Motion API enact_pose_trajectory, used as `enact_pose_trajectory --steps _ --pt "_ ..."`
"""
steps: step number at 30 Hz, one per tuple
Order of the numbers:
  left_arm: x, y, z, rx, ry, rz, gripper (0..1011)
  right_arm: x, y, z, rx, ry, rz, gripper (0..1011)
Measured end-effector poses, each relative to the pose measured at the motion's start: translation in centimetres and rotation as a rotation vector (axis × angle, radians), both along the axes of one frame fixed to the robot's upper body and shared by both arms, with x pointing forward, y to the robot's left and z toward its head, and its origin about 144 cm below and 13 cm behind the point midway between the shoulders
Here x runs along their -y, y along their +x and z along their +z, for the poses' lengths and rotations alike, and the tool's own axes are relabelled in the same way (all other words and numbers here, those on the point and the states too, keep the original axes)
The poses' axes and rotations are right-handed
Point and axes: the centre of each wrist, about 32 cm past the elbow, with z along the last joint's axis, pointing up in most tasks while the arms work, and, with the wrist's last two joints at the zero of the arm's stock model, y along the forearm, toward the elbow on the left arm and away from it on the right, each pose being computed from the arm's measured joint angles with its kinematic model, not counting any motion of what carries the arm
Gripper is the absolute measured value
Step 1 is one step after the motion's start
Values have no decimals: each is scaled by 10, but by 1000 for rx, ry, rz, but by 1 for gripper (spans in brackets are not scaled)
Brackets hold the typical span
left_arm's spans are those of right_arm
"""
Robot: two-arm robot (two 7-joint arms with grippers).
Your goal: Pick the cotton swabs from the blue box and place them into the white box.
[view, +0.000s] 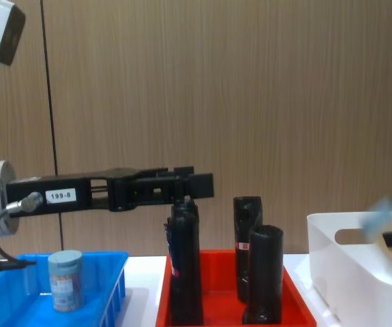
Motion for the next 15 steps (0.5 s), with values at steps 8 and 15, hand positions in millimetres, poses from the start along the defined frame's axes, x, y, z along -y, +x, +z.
enact_pose_trajectory --steps 8,15 --pt "0 0 0 0 0 0 1004 2 2 -5 -7 -17 -12 912" --pt "0 0 0 0 0 0 1004 1 2 -5 1 -30 -7 1002"
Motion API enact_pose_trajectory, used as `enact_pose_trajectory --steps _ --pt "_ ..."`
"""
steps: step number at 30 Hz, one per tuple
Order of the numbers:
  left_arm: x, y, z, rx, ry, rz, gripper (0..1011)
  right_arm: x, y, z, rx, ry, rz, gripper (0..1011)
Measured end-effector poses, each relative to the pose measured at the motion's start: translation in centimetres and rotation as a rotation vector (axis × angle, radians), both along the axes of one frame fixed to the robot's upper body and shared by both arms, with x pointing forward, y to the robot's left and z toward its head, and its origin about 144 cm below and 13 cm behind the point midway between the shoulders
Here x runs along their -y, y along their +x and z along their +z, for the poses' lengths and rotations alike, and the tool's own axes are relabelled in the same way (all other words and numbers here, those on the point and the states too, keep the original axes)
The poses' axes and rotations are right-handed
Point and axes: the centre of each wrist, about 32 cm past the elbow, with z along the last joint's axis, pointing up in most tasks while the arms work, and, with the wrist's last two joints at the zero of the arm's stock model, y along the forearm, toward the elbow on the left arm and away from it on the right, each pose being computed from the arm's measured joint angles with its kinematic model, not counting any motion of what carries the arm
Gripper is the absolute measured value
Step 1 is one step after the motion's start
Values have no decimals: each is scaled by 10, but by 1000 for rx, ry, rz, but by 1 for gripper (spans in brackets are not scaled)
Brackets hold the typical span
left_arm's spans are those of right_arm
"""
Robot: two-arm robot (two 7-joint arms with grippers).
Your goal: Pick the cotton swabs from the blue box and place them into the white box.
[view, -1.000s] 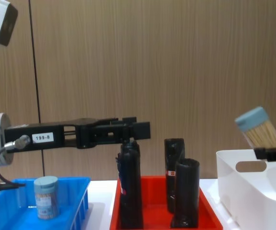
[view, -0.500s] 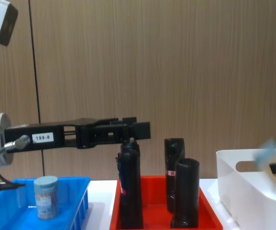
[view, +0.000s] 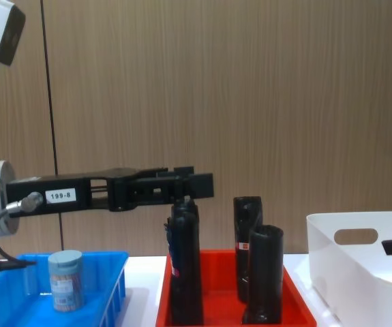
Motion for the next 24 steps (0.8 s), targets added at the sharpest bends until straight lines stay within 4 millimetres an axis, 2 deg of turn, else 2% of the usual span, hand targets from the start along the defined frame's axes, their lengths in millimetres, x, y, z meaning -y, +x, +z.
enact_pose_trajectory --steps 12,24 --pt "1 0 0 1 3 5 1004 -3 -2 0 9 -5 5 1002" --pt "12 -7 -2 16 44 95 1004 -27 -22 -9 72 32 -12 1002"
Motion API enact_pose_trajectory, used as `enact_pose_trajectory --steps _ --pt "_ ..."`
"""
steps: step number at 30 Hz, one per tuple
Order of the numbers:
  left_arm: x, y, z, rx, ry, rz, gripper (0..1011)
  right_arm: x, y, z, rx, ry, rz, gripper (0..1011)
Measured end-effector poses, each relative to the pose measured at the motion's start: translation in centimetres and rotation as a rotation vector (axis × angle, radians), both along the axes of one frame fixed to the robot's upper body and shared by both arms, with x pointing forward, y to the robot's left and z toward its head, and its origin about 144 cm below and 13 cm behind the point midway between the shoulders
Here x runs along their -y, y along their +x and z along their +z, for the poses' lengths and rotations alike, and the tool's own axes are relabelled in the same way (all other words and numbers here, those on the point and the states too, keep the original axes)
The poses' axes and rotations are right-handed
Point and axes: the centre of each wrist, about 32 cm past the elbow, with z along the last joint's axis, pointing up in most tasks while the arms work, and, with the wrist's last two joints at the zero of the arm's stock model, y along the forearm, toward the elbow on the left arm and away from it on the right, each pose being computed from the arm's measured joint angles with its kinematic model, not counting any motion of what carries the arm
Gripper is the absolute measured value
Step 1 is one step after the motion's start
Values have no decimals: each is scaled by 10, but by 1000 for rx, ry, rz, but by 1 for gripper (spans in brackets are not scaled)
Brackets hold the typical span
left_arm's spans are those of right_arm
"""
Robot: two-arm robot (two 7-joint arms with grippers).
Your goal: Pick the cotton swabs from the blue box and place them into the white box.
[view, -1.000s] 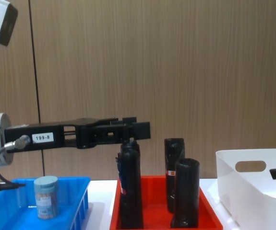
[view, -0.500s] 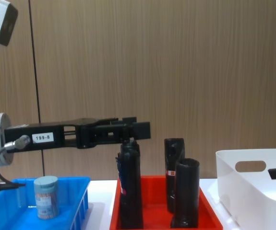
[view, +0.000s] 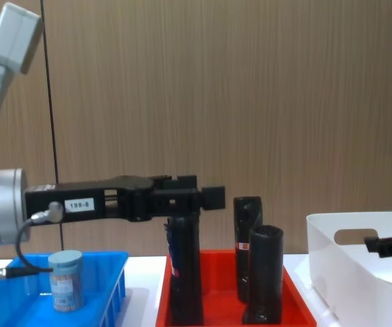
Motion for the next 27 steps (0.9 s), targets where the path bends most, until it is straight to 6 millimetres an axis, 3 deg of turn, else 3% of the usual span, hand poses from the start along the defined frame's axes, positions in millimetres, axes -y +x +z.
enact_pose_trajectory --steps 27 --pt "33 -23 -5 75 99 268 1004 -59 -69 -9 157 159 -91 1002"
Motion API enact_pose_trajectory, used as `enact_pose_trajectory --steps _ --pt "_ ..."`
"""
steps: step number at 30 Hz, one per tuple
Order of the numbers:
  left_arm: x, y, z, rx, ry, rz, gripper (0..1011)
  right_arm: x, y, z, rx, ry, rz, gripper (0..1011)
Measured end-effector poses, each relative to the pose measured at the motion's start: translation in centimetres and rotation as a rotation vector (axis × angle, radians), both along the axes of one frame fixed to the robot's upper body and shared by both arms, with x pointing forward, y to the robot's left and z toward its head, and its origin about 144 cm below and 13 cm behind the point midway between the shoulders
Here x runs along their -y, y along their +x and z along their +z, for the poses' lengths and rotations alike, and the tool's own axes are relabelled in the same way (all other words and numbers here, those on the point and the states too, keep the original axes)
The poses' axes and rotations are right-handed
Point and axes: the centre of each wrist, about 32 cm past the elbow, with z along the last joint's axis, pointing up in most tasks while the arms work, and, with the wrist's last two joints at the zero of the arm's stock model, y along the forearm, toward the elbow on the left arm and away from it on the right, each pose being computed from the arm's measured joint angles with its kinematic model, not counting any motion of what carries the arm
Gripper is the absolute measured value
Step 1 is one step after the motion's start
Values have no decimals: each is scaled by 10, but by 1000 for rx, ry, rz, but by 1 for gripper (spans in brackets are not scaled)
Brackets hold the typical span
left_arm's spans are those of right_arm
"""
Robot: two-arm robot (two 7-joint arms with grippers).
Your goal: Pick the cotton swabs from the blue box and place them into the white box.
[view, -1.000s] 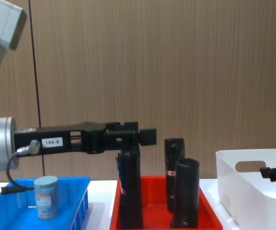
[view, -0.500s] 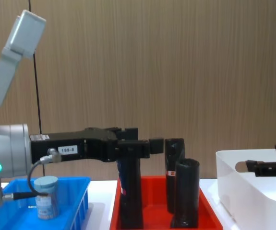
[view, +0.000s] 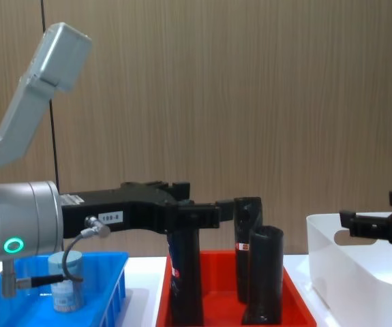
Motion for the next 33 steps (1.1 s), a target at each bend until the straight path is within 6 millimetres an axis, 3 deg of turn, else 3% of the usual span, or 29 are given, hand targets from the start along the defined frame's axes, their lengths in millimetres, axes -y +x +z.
enact_pose_trajectory --steps 20,33 --pt "24 -20 -2 83 46 202 1004 -32 -57 9 85 150 -101 1002" --pt "37 -33 -2 139 61 322 1004 -34 -63 10 91 166 -115 1002"
